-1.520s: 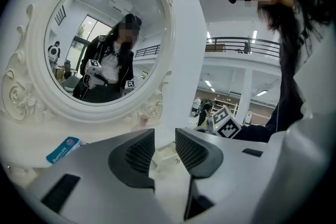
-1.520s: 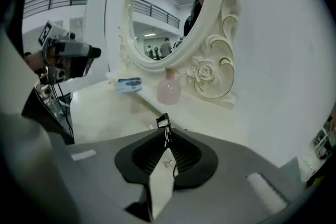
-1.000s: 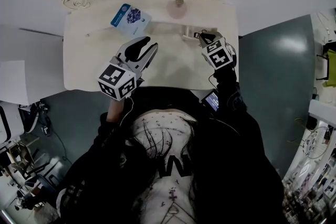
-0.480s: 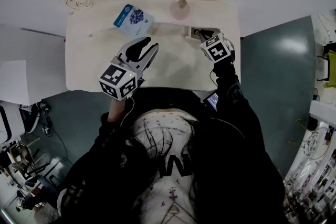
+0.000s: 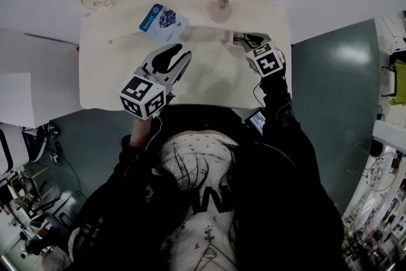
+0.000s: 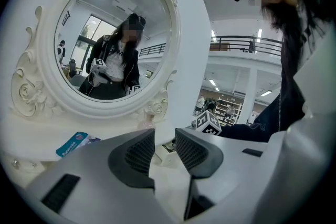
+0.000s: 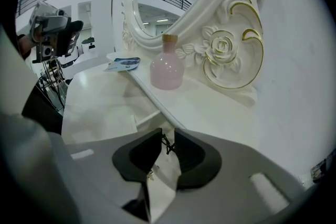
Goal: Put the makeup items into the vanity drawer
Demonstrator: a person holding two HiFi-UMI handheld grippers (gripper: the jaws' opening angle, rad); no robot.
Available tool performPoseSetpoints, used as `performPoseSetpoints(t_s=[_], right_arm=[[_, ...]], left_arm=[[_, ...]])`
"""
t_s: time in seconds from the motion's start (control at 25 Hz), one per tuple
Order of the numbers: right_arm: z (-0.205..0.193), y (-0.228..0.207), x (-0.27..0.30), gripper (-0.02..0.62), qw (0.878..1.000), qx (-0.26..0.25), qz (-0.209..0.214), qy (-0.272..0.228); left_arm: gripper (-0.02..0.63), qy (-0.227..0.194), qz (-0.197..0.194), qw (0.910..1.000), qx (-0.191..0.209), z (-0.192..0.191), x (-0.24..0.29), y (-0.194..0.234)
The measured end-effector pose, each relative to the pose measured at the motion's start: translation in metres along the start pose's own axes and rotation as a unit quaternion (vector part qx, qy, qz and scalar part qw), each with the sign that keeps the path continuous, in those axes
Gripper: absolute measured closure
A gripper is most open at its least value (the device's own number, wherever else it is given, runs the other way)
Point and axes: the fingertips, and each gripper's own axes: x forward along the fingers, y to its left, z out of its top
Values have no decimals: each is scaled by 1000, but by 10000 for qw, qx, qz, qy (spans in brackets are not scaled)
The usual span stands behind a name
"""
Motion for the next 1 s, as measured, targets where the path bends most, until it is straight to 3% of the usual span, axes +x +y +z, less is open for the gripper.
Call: performPoseSetpoints(t_s=[0.4,0.64,1.0], right_arm=[[49,21,-48,514,9931,403,-347,-1047],[82,73,-81,514,9761,1034,-91,-1910],[129,151,-102,541,9609,1159,-155,-2510]], left_arm=[[483,-49,-73,10000,30,3,-15,8],[483,-57,-204,9998,62,1,-33,13],[483,-68,-483,9986,187,-3,-80,25]])
